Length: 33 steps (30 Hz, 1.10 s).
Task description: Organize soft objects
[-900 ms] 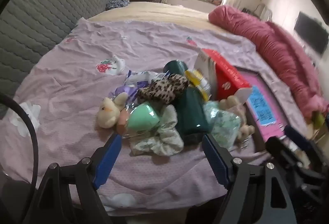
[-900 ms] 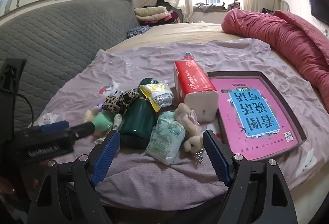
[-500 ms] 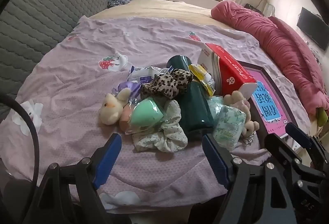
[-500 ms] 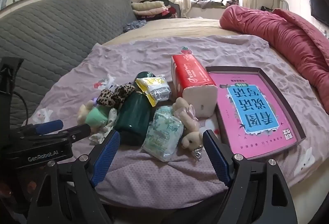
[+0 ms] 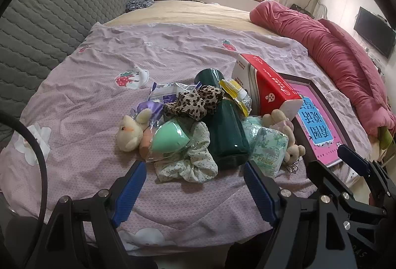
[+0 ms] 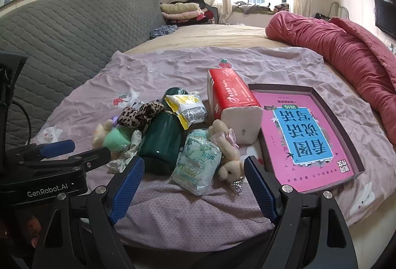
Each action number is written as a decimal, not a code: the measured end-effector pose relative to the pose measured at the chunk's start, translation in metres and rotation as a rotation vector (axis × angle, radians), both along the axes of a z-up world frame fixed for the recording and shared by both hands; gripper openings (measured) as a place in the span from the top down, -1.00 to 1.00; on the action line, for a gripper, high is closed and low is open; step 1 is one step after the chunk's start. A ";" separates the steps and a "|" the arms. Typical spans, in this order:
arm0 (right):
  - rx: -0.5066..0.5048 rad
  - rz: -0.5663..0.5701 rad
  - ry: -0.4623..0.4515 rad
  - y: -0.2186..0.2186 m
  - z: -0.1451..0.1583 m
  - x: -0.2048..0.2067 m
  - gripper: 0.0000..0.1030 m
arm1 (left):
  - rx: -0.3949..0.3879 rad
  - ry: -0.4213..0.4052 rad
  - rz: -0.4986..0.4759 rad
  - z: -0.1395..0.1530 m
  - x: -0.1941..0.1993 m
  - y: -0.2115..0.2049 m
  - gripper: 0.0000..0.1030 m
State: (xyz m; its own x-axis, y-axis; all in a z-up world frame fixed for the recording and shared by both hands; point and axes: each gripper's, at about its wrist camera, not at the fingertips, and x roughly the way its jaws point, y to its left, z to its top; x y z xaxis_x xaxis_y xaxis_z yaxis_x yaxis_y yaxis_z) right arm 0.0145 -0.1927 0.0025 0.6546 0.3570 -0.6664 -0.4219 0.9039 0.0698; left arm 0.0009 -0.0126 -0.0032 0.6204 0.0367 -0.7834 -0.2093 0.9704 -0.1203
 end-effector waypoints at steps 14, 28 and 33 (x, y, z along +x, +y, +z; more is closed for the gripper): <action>-0.002 0.001 -0.001 0.000 0.000 0.000 -0.62 | 0.003 0.007 -0.004 -0.001 0.000 -0.001 -0.56; -0.004 -0.003 0.003 -0.001 0.000 0.001 -0.62 | 0.003 0.010 -0.002 -0.001 0.000 -0.002 -0.56; -0.005 -0.003 0.003 -0.002 0.000 0.001 -0.62 | -0.001 0.010 -0.003 -0.002 -0.001 -0.002 -0.56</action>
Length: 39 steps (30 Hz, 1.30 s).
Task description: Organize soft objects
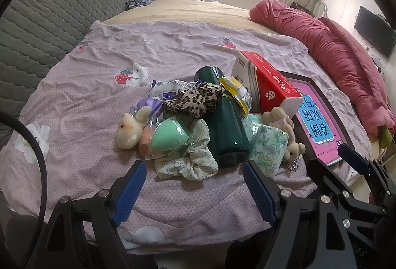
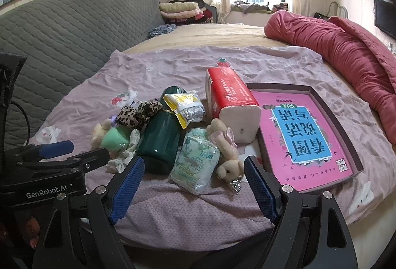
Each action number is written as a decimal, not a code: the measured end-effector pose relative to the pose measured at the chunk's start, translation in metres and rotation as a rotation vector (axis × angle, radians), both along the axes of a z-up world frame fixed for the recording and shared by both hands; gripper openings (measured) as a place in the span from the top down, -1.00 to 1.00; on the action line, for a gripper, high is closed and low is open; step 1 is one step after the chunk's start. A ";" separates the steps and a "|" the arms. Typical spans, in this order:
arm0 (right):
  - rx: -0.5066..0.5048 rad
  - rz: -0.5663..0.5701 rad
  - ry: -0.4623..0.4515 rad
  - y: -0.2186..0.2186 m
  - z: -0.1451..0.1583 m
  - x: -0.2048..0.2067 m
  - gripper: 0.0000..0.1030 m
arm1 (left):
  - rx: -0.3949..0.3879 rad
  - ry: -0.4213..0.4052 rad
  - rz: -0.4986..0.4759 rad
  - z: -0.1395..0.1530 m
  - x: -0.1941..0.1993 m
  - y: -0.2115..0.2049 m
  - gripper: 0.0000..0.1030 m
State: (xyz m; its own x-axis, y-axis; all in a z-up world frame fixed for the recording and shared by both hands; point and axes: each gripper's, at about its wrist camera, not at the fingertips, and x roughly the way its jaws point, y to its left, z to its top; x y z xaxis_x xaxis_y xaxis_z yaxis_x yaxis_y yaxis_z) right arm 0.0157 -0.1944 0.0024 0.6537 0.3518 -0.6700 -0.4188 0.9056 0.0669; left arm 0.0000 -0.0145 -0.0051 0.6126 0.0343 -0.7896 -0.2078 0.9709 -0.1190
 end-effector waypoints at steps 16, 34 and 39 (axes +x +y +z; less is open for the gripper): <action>0.000 -0.015 0.027 0.000 -0.006 0.003 -0.62 | -0.026 0.018 0.039 -0.009 0.001 0.018 -0.56; 0.000 -0.004 0.096 0.008 -0.022 0.022 -0.62 | -0.106 0.036 0.172 -0.033 0.011 0.104 -0.56; -0.001 0.001 0.111 0.011 -0.028 0.028 -0.62 | -0.136 0.038 0.193 -0.041 0.021 0.121 -0.56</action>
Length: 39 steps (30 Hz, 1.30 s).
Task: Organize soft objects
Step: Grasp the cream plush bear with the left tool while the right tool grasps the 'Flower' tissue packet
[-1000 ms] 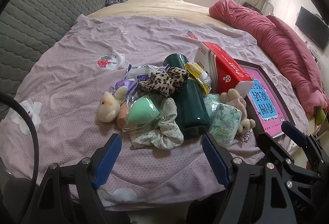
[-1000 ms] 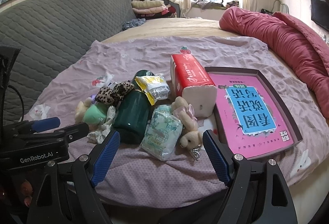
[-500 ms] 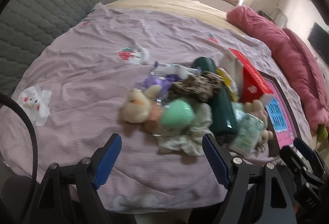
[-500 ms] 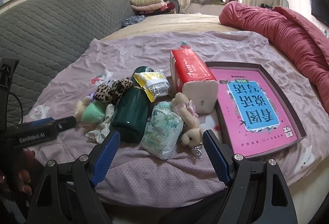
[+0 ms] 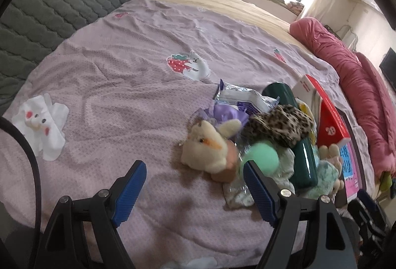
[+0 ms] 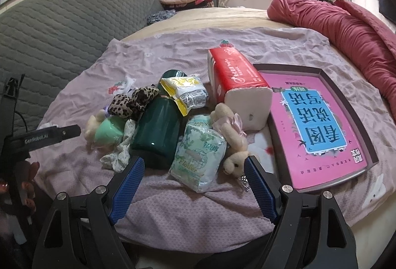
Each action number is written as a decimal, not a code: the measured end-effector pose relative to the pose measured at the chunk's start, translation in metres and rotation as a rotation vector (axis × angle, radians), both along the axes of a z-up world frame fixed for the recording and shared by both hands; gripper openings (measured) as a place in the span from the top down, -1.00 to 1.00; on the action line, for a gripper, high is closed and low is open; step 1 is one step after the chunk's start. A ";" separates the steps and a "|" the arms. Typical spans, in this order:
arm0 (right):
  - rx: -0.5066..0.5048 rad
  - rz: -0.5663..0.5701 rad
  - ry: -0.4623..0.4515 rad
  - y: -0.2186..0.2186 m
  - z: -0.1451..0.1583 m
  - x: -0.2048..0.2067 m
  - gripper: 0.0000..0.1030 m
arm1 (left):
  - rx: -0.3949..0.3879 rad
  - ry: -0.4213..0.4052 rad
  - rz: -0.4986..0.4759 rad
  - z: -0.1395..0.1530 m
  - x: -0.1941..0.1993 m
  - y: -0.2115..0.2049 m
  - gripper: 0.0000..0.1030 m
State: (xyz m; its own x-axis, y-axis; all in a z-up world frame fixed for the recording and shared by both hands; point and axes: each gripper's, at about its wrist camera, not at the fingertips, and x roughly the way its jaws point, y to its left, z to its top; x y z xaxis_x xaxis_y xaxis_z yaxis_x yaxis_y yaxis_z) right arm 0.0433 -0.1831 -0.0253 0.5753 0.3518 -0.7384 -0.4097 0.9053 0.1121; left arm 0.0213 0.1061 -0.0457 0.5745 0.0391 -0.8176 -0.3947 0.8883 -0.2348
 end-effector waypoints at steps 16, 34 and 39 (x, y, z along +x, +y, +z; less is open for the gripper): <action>0.041 -0.046 0.071 -0.011 -0.012 0.032 -0.62 | -0.155 0.018 -0.039 -0.036 0.044 0.028 -0.24; 0.018 -0.159 0.123 -0.031 -0.022 0.054 -0.62 | -0.195 -0.020 -0.105 -0.040 0.064 0.024 0.11; 0.046 -0.134 0.123 -0.015 -0.015 0.035 -0.62 | -0.200 -0.059 -0.099 -0.033 0.062 0.029 0.11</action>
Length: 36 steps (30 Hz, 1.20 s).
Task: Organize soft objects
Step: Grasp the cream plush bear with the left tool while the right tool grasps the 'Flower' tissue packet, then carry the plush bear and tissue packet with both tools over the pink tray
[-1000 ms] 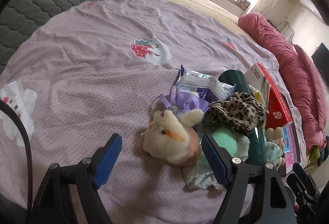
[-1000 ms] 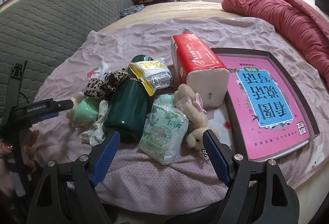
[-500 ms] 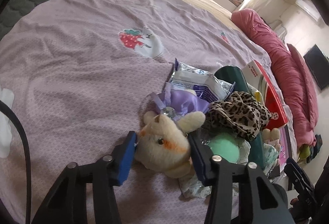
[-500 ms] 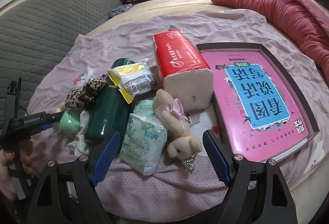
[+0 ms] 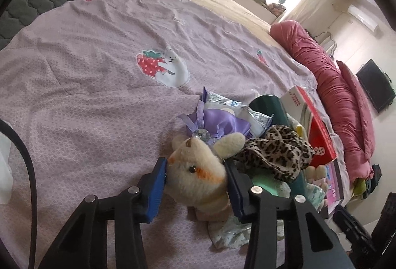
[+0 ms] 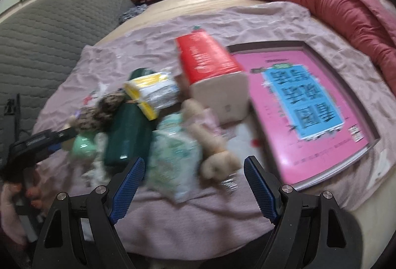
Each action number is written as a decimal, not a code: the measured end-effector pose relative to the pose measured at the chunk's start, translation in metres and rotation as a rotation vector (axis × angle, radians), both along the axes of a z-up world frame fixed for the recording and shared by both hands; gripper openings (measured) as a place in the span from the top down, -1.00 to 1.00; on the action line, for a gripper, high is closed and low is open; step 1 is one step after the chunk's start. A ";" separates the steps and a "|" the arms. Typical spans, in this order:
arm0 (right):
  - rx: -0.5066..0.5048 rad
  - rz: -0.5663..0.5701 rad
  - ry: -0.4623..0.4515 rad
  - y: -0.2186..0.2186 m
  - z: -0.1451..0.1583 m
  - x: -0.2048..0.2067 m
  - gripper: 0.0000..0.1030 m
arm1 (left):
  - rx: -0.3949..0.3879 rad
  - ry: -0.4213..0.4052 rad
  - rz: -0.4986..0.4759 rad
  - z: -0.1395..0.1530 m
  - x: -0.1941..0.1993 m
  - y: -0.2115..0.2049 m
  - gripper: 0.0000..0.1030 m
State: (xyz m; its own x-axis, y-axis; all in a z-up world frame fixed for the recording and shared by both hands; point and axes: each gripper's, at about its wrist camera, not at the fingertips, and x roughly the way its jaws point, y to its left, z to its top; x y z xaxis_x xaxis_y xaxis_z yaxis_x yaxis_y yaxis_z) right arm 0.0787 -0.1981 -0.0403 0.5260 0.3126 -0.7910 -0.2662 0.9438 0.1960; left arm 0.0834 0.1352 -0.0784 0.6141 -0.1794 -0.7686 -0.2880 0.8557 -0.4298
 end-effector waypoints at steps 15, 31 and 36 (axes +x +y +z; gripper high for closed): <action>-0.054 -0.044 0.131 0.042 -0.043 0.024 -0.12 | 0.015 -0.005 -0.045 -0.001 -0.001 -0.009 0.11; 0.013 0.013 -0.010 0.026 -0.007 0.008 0.12 | 0.056 -0.074 -0.029 0.020 -0.019 -0.016 0.11; 0.008 0.026 -0.114 0.019 0.016 0.000 0.12 | 0.111 -0.112 -0.012 0.039 -0.036 -0.027 0.11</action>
State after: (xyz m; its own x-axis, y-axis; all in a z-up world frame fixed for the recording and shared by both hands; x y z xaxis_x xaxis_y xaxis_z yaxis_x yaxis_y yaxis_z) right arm 0.0788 -0.1792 -0.0241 0.6038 0.3332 -0.7242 -0.3118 0.9348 0.1701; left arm 0.0470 0.1085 -0.0389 0.6953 -0.1045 -0.7111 -0.2334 0.9029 -0.3609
